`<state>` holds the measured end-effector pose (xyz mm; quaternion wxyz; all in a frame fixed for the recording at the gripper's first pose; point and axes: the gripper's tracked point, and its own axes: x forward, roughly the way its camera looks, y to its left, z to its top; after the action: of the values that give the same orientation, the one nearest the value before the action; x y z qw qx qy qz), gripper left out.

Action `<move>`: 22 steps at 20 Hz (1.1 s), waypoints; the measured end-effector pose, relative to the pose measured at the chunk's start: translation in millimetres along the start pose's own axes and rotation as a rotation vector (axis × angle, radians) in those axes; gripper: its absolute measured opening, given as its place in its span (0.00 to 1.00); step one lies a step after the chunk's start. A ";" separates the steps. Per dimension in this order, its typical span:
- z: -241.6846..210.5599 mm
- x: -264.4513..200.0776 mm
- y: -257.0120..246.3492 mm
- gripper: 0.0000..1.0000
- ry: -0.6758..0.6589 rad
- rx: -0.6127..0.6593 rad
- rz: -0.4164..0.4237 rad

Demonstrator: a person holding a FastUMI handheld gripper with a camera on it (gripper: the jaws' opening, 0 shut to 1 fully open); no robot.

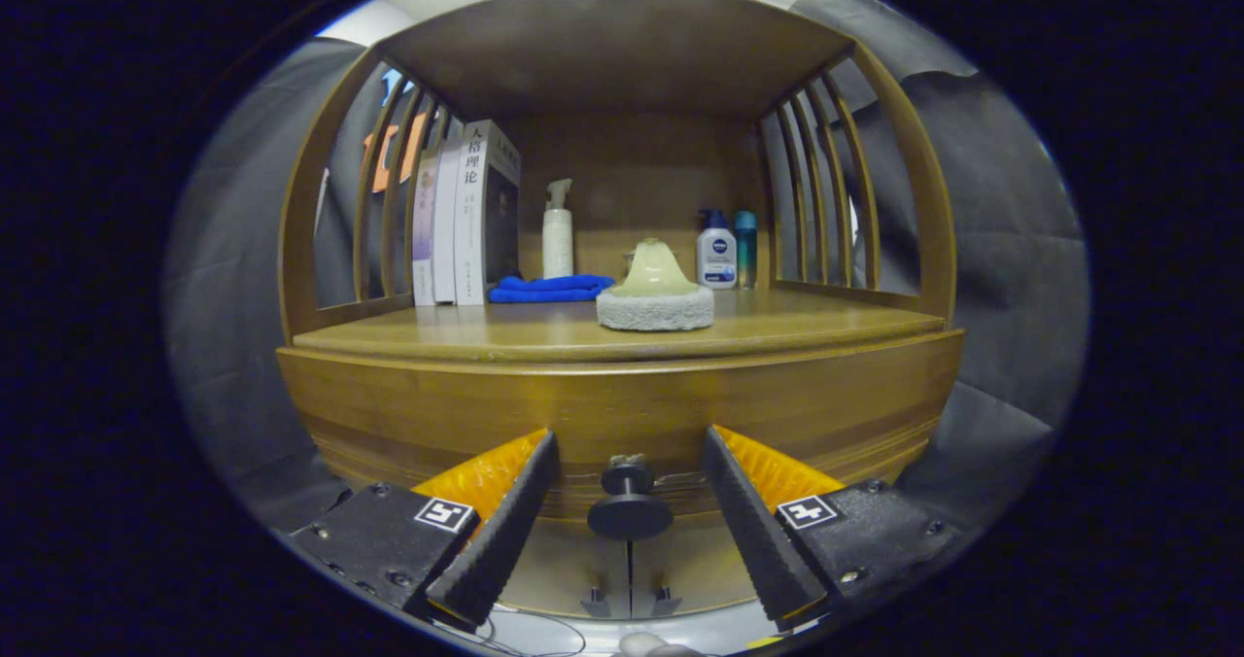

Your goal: Pull open the drawer, take out the items inside it, and place them on the countertop above the cabinet.

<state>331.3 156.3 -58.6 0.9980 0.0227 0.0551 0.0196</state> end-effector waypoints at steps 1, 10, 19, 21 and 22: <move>0.4 0.6 0.3 0.99 0.003 0.007 0.004; -2.0 -2.6 -0.7 0.99 0.074 0.037 0.007; 6.9 -134.0 -16.7 0.99 0.031 0.009 0.055; 9.4 -171.2 -27.0 0.99 0.014 0.032 0.050; 10.3 -189.1 -29.0 0.99 0.005 0.039 0.052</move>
<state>145.7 119.1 -29.1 0.9964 0.0437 0.0575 0.0444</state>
